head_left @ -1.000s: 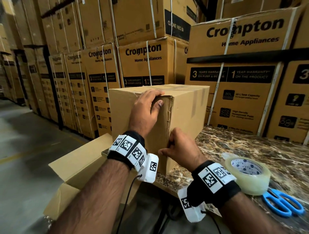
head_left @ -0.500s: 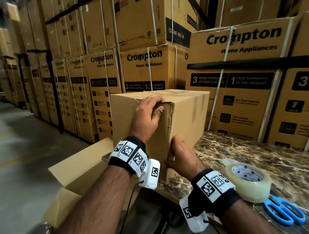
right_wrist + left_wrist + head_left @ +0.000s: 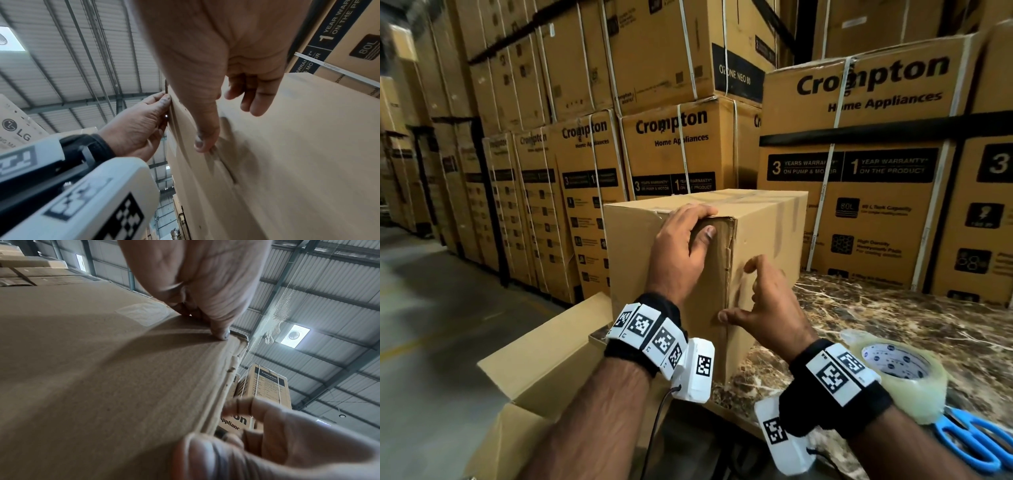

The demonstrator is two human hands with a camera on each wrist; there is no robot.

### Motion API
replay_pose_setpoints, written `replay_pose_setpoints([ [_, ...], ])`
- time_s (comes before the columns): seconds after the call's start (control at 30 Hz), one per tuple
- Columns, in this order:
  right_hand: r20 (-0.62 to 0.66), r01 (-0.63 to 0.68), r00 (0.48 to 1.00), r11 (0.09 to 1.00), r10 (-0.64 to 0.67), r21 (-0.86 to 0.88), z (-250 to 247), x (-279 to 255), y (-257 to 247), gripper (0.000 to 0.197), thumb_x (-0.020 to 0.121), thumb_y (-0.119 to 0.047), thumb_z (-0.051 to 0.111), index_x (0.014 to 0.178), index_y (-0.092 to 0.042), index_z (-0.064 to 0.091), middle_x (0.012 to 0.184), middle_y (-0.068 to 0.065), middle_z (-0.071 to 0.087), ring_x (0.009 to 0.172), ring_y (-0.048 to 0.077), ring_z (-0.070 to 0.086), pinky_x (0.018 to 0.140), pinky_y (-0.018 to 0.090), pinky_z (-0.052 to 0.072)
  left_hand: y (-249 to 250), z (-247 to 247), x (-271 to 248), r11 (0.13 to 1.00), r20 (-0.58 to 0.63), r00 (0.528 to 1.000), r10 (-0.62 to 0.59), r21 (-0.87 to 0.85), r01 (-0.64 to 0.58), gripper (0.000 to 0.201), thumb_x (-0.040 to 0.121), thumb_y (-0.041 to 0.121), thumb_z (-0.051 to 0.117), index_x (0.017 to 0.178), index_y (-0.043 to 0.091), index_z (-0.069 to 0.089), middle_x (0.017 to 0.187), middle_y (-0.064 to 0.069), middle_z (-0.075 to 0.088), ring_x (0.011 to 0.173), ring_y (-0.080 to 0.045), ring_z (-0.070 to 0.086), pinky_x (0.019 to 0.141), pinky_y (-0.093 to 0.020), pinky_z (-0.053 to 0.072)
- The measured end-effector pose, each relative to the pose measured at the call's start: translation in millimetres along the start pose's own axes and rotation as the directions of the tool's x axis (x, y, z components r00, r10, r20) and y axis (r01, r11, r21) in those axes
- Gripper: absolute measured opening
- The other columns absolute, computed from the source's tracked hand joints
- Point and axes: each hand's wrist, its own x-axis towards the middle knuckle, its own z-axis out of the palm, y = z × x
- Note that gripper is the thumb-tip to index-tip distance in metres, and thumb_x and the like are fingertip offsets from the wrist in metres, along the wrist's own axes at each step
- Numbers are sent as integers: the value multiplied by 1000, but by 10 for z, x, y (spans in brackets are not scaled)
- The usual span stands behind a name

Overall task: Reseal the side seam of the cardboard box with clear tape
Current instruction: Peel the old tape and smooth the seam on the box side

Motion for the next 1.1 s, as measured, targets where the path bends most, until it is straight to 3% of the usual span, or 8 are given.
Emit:
replay_pose_setpoints([
  [0.17, -12, 17, 1000, 999, -17, 41, -67, 63, -79, 108, 58, -30, 92, 140, -31, 22, 128, 5, 42, 116, 23, 47, 104, 45, 44, -5, 0, 2, 1000, -8, 1000, 3, 6, -3, 28, 95, 16, 56, 122, 16, 62, 123, 3, 63, 117, -8, 53, 103, -33, 46],
  [0.33, -18, -9, 1000, 996, 11, 89, -93, 131, -98, 120, 58, -27, 92, 147, -38, 13, 140, 8, 35, 129, 27, 43, 111, 50, 38, -4, 4, 10, 1000, -13, 1000, 2, 8, -2, 28, 95, 13, 56, 122, 15, 63, 122, 2, 64, 117, -10, 54, 103, -32, 46],
  [0.6, -131, 62, 990, 995, -52, 74, -271, 360, -214, 103, 64, -32, 88, 145, -36, 24, 125, 2, 44, 117, 22, 48, 97, 49, 49, -45, 32, 28, 1000, -29, 1000, 10, -9, -11, 30, 94, 7, 52, 120, 16, 64, 120, 2, 64, 116, -10, 56, 102, -34, 47],
  [0.73, -152, 82, 986, 994, -70, 73, -341, 439, -259, 92, 69, -32, 85, 143, -36, 31, 127, 2, 45, 116, 22, 49, 98, 48, 50, -49, 37, 32, 1000, -25, 1000, 0, 1, 0, 31, 94, 6, 52, 121, 16, 64, 121, 2, 64, 117, -10, 55, 103, -34, 47],
  [0.87, -149, 136, 980, 990, -129, 36, -388, 533, -280, 83, 71, -28, 83, 141, -37, 39, 139, 3, 42, 131, 22, 38, 110, 43, 39, -48, 29, 41, 1000, -18, 1000, 3, 11, -3, 32, 94, 5, 52, 122, 15, 64, 122, 1, 64, 117, -11, 55, 103, -34, 46],
  [0.97, -99, 263, 960, 965, -263, -14, -434, 540, -254, 66, 75, -27, 81, 134, -31, 51, 148, 2, 38, 137, 19, 32, 112, 34, 26, -57, 29, 41, 1000, -12, 1000, 14, 12, -14, 32, 94, 6, 53, 123, 15, 63, 122, 1, 63, 118, -11, 55, 103, -35, 46],
  [1.03, -80, 348, 935, 938, -347, -3, -461, 553, -221, 56, 75, -29, 80, 126, -25, 58, 137, 0, 51, 128, 16, 43, 112, 39, 36, -52, 28, 35, 1000, -17, 1000, 21, 11, -21, 32, 94, 6, 52, 123, 15, 63, 122, 2, 63, 117, -9, 55, 103, -33, 46],
  [1.1, -67, 384, 922, 923, -382, 10, -483, 578, -196, 53, 74, -33, 80, 122, -23, 60, 124, -2, 59, 117, 15, 51, 101, 42, 45, -44, 27, 28, 999, -20, 999, 34, 4, -34, 31, 94, 6, 52, 122, 15, 63, 121, 2, 64, 116, -8, 55, 103, -30, 46],
])
